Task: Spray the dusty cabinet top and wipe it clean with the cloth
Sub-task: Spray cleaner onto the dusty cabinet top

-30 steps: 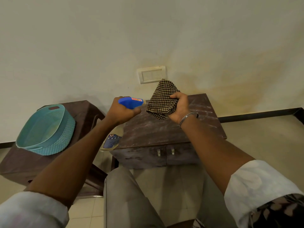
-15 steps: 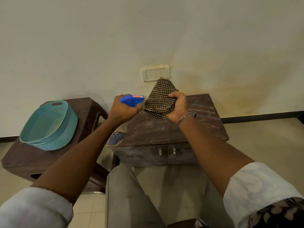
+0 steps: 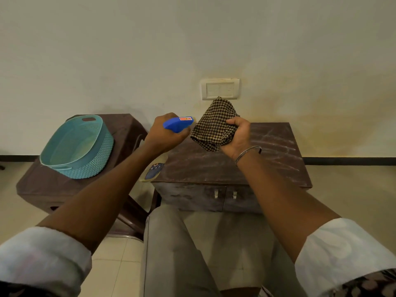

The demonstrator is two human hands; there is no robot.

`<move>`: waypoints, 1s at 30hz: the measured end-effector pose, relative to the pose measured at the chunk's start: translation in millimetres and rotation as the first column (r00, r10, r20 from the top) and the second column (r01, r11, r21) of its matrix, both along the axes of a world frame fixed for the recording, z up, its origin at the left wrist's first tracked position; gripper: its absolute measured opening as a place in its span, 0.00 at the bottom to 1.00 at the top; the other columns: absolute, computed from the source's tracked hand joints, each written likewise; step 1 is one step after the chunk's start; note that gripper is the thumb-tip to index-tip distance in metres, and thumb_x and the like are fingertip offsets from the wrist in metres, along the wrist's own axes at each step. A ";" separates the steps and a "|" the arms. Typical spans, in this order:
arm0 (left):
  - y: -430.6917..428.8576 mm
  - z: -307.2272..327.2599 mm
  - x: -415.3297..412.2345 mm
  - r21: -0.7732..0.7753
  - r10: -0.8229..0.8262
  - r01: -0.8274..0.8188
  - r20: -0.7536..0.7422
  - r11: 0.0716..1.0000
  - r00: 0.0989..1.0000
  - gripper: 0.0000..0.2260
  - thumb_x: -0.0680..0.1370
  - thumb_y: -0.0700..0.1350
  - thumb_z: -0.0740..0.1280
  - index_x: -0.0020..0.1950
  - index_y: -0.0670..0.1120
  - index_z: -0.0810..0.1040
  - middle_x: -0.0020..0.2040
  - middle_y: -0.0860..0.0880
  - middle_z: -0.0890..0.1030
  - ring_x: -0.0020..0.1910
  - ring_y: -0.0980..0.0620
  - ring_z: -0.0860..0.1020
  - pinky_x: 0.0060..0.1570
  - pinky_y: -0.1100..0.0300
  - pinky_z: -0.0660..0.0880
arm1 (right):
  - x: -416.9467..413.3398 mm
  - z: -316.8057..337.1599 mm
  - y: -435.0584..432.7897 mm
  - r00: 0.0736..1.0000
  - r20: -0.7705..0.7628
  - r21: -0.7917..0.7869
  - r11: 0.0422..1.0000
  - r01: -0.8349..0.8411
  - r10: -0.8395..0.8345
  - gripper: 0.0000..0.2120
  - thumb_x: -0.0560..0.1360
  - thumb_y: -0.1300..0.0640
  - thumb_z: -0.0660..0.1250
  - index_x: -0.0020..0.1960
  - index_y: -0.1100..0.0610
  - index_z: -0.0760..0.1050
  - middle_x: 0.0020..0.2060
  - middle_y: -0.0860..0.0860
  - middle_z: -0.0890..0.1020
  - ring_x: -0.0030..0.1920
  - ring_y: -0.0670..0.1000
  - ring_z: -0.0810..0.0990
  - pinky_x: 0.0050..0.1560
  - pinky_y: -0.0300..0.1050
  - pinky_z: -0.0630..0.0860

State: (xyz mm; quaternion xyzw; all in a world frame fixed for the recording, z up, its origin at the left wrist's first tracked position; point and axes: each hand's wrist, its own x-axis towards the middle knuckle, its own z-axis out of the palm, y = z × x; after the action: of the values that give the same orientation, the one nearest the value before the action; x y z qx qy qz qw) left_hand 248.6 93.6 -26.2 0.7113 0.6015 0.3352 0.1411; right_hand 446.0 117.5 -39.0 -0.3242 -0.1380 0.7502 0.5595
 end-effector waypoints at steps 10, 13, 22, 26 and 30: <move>-5.2 68.3 -41.0 0.108 0.179 -0.222 0.316 0.969 0.932 0.14 0.78 0.54 0.71 0.51 0.42 0.82 0.37 0.37 0.83 0.28 0.49 0.80 0.39 0.56 0.81 | -50.6 31.1 4.7 0.982 -0.135 0.078 0.989 -0.125 0.135 0.27 0.65 0.62 0.58 0.64 0.62 0.72 0.61 0.62 0.76 0.62 0.66 0.75 0.63 0.67 0.71; -9.6 96.3 -60.6 0.165 0.189 -0.274 0.402 0.948 0.896 0.12 0.78 0.54 0.71 0.53 0.46 0.82 0.40 0.39 0.83 0.29 0.49 0.80 0.38 0.53 0.82 | -82.5 48.6 3.5 0.964 -0.156 0.120 0.973 -0.199 0.217 0.23 0.67 0.62 0.58 0.61 0.62 0.74 0.60 0.62 0.77 0.64 0.66 0.74 0.64 0.67 0.70; -36.2 150.2 -148.3 0.318 0.268 -0.522 0.587 0.792 0.764 0.13 0.77 0.51 0.72 0.55 0.44 0.83 0.40 0.33 0.80 0.25 0.50 0.77 0.30 0.59 0.77 | -187.5 74.6 -7.7 0.941 -0.115 0.126 0.944 -0.303 0.318 0.19 0.73 0.62 0.60 0.64 0.61 0.73 0.62 0.63 0.76 0.63 0.64 0.75 0.63 0.64 0.72; -47.9 167.7 -192.5 0.336 0.280 -0.623 0.676 0.707 0.682 0.07 0.76 0.49 0.73 0.44 0.48 0.78 0.35 0.40 0.77 0.24 0.50 0.76 0.28 0.58 0.75 | -222.5 69.2 -11.1 0.926 -0.135 0.111 0.934 -0.340 0.353 0.23 0.73 0.63 0.61 0.68 0.62 0.70 0.65 0.63 0.75 0.64 0.64 0.75 0.64 0.64 0.71; -51.1 167.4 -223.9 0.284 0.299 -0.679 0.737 0.677 0.606 0.10 0.76 0.49 0.74 0.45 0.50 0.73 0.39 0.42 0.78 0.26 0.51 0.76 0.29 0.58 0.76 | -240.3 57.4 -13.1 0.913 -0.141 0.086 0.923 -0.374 0.383 0.24 0.72 0.63 0.62 0.68 0.61 0.70 0.64 0.63 0.75 0.63 0.64 0.76 0.63 0.64 0.72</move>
State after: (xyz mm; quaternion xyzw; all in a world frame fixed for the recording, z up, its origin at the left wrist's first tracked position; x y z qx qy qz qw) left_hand 24.7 42.5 141.2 0.3589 0.5742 0.7354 0.0275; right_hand 205.7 104.4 18.3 -0.2158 -0.1755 0.8630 0.4217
